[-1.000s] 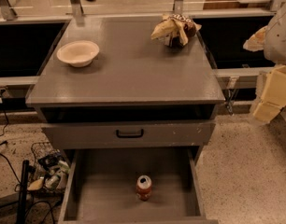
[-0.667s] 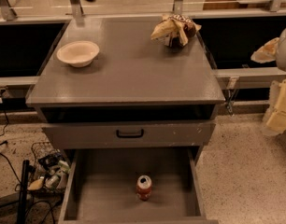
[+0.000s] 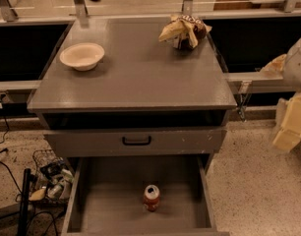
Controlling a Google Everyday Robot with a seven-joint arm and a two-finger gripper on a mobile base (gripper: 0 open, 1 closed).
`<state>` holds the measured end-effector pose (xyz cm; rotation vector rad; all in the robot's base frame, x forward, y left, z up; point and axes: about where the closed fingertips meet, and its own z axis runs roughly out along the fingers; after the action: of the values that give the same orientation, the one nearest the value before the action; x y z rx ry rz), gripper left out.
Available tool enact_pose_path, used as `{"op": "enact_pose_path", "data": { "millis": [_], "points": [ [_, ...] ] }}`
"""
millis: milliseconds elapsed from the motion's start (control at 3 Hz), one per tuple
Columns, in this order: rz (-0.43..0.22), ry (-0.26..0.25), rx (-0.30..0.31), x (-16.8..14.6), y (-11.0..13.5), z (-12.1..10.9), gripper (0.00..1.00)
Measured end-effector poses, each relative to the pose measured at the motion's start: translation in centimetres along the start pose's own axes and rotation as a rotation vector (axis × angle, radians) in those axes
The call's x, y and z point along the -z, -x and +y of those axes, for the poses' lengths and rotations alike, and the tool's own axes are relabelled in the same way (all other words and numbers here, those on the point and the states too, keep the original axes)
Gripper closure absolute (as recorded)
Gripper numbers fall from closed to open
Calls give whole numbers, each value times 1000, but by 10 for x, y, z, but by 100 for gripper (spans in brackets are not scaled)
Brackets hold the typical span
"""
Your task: Pick coke can from middle drawer and place on counter
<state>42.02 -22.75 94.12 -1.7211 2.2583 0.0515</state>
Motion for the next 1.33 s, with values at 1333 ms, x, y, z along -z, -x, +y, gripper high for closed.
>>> {"op": "enact_pose_path", "data": {
  "millis": [1333],
  "points": [
    [-56, 113, -54, -66, -24, 39, 0]
  ]
}}
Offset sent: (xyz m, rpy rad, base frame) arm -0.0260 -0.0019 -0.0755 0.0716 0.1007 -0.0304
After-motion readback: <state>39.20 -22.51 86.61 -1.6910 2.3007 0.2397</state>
